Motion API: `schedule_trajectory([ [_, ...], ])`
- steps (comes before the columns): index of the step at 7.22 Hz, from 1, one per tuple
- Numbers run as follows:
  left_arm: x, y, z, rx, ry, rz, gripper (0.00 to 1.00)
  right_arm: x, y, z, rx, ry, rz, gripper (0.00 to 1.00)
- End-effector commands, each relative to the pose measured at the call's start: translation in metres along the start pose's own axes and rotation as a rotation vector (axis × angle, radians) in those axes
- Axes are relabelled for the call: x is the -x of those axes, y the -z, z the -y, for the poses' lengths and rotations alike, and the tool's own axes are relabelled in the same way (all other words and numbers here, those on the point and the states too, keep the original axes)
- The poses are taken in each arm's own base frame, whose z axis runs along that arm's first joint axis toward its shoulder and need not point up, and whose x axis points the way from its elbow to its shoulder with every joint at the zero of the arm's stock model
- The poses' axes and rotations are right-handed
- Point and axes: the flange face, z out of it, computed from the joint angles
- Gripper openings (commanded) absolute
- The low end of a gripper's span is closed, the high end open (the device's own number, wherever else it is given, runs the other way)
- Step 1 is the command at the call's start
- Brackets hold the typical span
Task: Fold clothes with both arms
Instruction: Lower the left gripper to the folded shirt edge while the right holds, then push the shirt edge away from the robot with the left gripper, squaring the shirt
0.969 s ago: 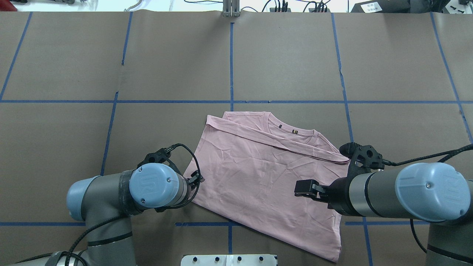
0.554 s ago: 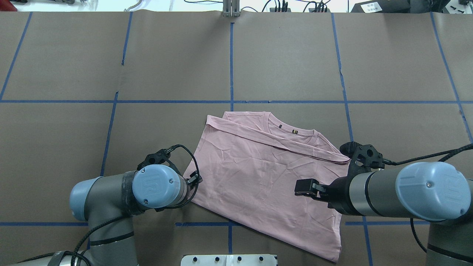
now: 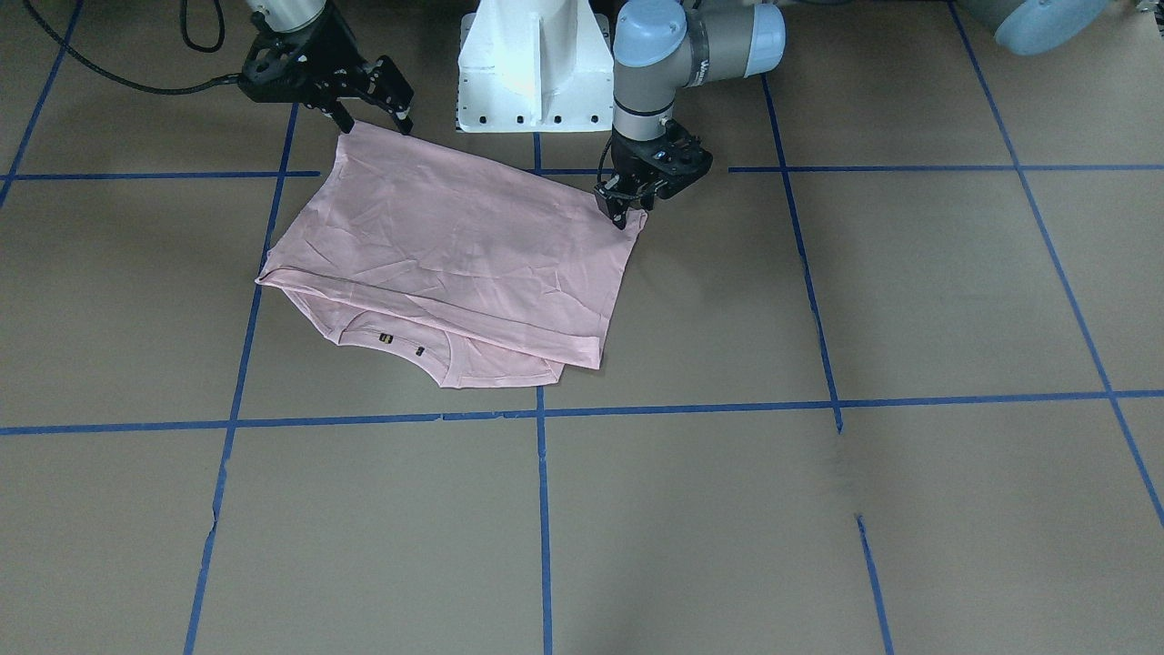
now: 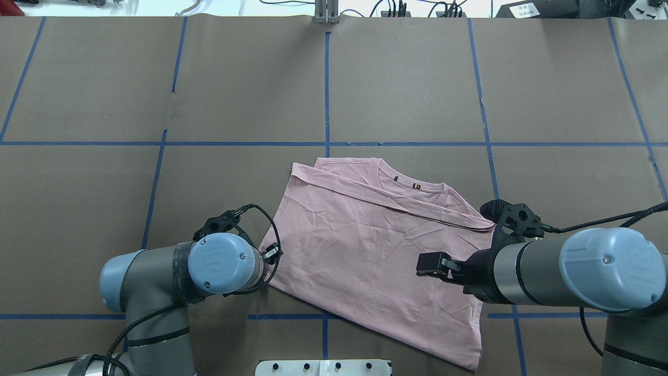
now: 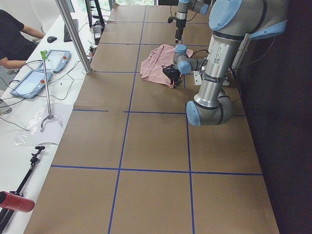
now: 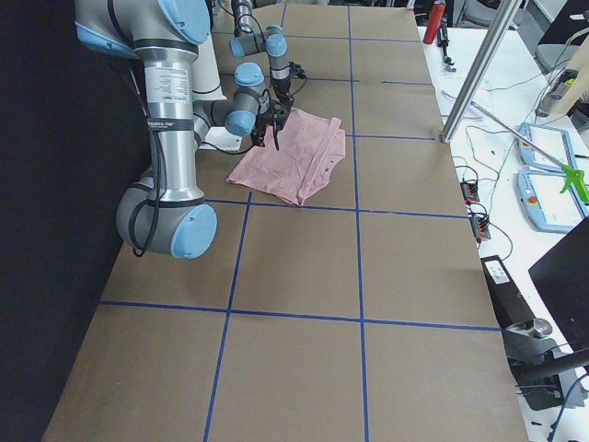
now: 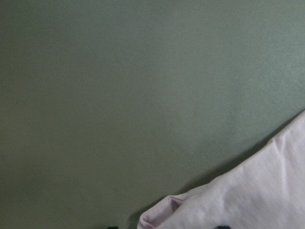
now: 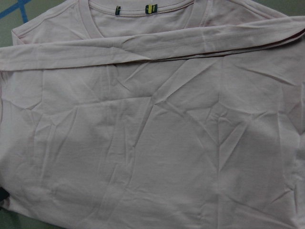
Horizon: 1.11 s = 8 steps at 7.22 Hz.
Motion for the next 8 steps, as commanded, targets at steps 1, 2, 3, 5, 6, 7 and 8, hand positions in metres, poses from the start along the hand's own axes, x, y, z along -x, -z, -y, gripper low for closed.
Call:
schedule_trajectory([
  [1, -0.002, 0.002, 0.002, -0.003, 0.001, -0.004, 0.0, 0.0, 0.001, 0.002, -0.002, -0.003, 0.002, 1.0],
  [2, -0.005, 0.005, 0.007, -0.005, 0.006, -0.011, 0.0, 0.0, 0.001, 0.002, -0.002, -0.003, 0.002, 1.0],
  [3, -0.01, 0.012, 0.024, -0.02, 0.018, -0.024, 0.0, 0.0, 0.001, 0.003, -0.003, -0.004, 0.001, 1.0],
  [5, -0.025, 0.025, 0.086, -0.089, 0.045, -0.052, 0.0, 0.0, 0.002, 0.006, -0.01, -0.008, 0.003, 1.0],
  [6, -0.031, 0.021, 0.118, -0.125, 0.044, -0.043, 0.0, 0.001, 0.004, 0.009, -0.014, -0.011, 0.006, 1.0],
  [7, -0.05, 0.013, 0.144, -0.189, 0.069, -0.07, 0.0, 0.001, 0.006, 0.013, -0.023, -0.016, 0.009, 1.0],
  [8, -0.077, 0.001, 0.178, -0.24, 0.078, -0.106, 0.0, 0.0, 0.004, 0.018, -0.033, -0.022, 0.004, 1.0],
])
